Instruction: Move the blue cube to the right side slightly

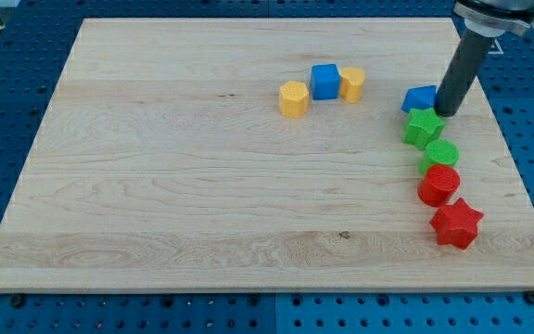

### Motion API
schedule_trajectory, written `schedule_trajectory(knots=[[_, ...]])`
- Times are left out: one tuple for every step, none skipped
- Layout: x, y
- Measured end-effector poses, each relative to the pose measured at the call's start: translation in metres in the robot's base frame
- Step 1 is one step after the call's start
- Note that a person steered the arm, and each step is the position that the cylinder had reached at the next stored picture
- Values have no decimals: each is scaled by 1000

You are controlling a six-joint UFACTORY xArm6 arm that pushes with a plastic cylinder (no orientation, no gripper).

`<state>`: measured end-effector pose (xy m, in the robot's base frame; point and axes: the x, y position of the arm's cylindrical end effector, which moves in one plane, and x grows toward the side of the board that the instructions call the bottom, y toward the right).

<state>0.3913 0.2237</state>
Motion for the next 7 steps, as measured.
schedule_trajectory(knots=[[-1,-14],[-15,-6],[-79,10],[-109,-39],[-112,-121],[-111,-195],[-85,-229]])
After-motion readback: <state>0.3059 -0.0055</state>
